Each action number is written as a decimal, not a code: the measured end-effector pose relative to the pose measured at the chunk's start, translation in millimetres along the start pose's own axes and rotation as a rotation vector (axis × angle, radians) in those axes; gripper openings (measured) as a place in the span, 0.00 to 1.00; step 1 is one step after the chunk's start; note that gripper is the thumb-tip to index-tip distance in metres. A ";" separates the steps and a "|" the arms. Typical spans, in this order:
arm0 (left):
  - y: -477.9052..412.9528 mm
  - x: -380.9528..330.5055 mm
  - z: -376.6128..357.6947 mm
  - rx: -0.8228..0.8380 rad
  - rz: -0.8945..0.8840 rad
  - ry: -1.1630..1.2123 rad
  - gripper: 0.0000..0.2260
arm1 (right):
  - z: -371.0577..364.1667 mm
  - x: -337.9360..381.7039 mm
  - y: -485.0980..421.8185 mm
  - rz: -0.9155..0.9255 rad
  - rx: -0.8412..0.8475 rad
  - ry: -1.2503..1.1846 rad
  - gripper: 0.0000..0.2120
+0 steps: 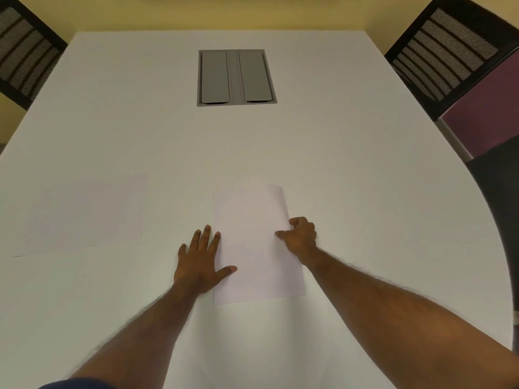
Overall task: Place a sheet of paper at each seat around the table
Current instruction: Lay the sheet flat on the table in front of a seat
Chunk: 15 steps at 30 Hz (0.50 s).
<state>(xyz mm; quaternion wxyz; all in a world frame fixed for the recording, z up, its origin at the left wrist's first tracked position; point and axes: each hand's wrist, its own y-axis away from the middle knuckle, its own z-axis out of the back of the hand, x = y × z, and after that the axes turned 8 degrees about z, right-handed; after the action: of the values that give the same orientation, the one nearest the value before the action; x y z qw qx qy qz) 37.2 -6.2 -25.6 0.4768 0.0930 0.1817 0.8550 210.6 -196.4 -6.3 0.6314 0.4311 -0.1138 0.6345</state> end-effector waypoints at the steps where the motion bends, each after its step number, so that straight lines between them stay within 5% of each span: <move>1: -0.2 -0.1 0.6 -0.002 0.001 0.001 0.53 | 0.5 -2.3 -0.2 0.017 -0.019 -0.015 0.26; 15: 3.8 -2.4 3.4 -0.007 0.007 0.014 0.51 | 11.3 -19.9 1.5 0.054 -0.073 -0.064 0.08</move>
<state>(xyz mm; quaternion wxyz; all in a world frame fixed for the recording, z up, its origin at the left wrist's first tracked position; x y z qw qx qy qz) 36.6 -9.3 -21.0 0.4727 0.0860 0.1817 0.8580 210.5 -218.4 -12.7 0.6253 0.4247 -0.1685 0.6327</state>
